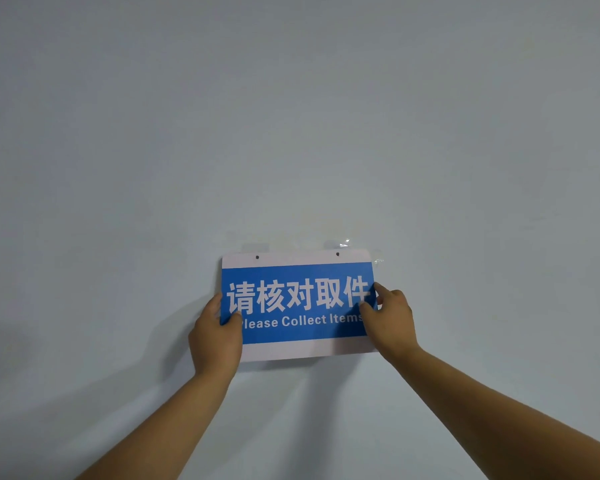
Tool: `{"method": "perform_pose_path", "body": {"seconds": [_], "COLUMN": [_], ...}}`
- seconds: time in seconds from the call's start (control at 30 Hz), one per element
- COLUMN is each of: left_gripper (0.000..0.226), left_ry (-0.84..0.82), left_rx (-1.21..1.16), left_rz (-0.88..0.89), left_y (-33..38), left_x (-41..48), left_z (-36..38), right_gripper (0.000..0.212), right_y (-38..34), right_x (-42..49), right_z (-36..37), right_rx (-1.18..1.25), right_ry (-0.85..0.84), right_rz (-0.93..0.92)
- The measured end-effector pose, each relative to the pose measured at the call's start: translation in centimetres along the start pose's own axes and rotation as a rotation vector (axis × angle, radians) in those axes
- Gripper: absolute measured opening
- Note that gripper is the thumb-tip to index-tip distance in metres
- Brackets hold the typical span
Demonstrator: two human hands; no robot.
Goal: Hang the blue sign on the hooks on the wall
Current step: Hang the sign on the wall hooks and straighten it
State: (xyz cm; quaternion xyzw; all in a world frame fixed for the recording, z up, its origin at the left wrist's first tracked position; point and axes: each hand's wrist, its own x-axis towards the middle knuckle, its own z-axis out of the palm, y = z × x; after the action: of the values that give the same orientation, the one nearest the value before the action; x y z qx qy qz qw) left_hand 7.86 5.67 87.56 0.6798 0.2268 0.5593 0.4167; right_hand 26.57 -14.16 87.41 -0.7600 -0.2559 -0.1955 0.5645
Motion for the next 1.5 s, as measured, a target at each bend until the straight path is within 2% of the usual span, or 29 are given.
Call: {"method": "perform_pose_path", "body": {"seconds": [0.67, 0.87, 1.03, 1.2, 1.33, 1.5], "left_gripper": [0.035, 0.040, 0.037, 0.037, 0.039, 0.040], "left_ry": [0.030, 0.051, 0.041, 0.041, 0.041, 0.049], "left_rx": [0.003, -0.027, -0.011, 0.016, 0.048, 0.097], "left_rz": [0.018, 0.058, 0.030, 0.006, 0.023, 0.036], "left_y": [-0.3, 0.9, 1.7, 1.1, 1.0, 1.6], "left_x": [-2.8, -2.5, -2.6, -2.9, -2.8, -2.0], "left_z": [-0.8, -0.6, -0.6, -1.2, -1.2, -1.4], "right_gripper": [0.043, 0.033, 0.026, 0.042, 0.036, 0.039], "right_y": [1.3, -0.1, -0.2, 0.2, 0.2, -0.1], "right_x": [-2.2, -1.0, -0.4, -1.5, -1.7, -1.6], "right_z": [-0.4, -1.6, -1.8, -1.3, -1.3, -1.0], "right_rx": [0.037, 0.047, 0.019, -0.004, 0.005, 0.002], "right_ry": [0.015, 0.040, -0.024, -0.058, -0.060, -0.087], "right_rz": [0.027, 0.005, 0.052, 0.061, 0.053, 0.075]}}
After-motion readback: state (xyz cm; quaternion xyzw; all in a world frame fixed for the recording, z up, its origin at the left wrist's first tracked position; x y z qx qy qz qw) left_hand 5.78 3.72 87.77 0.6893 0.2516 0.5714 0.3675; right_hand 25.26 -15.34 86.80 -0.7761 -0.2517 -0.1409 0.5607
